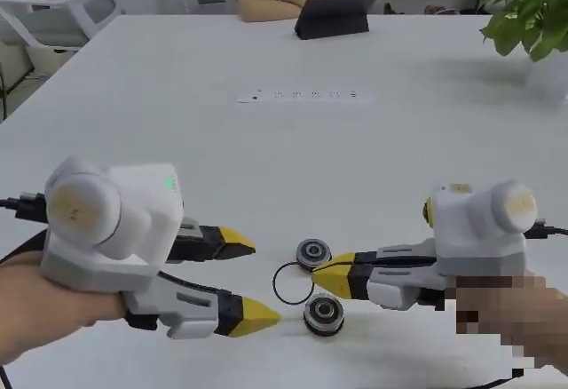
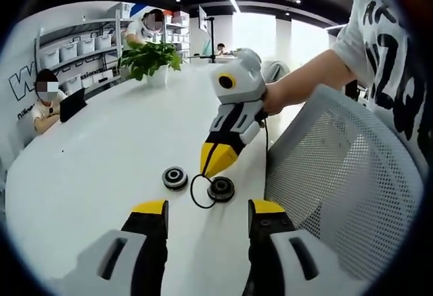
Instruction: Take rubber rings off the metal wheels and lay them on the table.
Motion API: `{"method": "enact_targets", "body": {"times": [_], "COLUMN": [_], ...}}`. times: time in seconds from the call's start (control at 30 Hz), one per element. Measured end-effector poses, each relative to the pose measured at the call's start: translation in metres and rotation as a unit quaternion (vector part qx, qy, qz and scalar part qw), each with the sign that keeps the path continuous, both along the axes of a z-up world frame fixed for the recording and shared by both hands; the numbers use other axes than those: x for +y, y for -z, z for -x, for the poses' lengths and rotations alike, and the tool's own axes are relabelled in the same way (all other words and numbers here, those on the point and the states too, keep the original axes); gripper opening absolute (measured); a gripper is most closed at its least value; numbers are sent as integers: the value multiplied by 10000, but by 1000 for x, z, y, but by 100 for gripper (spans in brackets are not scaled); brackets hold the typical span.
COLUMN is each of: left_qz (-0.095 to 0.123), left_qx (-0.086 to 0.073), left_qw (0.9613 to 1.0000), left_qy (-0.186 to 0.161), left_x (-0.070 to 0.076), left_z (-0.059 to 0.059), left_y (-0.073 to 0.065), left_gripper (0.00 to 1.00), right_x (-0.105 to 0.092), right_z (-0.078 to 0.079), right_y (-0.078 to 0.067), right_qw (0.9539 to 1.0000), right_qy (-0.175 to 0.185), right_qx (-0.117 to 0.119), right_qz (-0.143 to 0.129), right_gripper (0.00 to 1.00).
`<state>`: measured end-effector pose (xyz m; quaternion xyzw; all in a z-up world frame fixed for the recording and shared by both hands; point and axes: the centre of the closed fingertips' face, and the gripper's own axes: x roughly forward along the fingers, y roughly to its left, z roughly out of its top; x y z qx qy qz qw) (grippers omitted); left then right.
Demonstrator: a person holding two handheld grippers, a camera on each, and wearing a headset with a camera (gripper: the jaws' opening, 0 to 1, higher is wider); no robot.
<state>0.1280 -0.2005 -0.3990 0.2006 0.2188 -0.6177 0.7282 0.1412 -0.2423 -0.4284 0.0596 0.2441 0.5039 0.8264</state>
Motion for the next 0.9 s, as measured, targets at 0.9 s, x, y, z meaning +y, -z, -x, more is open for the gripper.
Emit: {"method": "enact_targets", "body": {"times": [0.9], "left_qz": [-6], "left_qx": [-38], "left_qw": [9995], "left_qy": [-329], "left_x": [23], "left_z": [-6], "left_y": [-6], "left_gripper": [48], "right_x": [42], "right_z": [-8], "right_y": [24], "right_qw": [9928], "right_qy": [-908], "right_qx": [-35], "right_qz": [778], "right_gripper": [0]}}
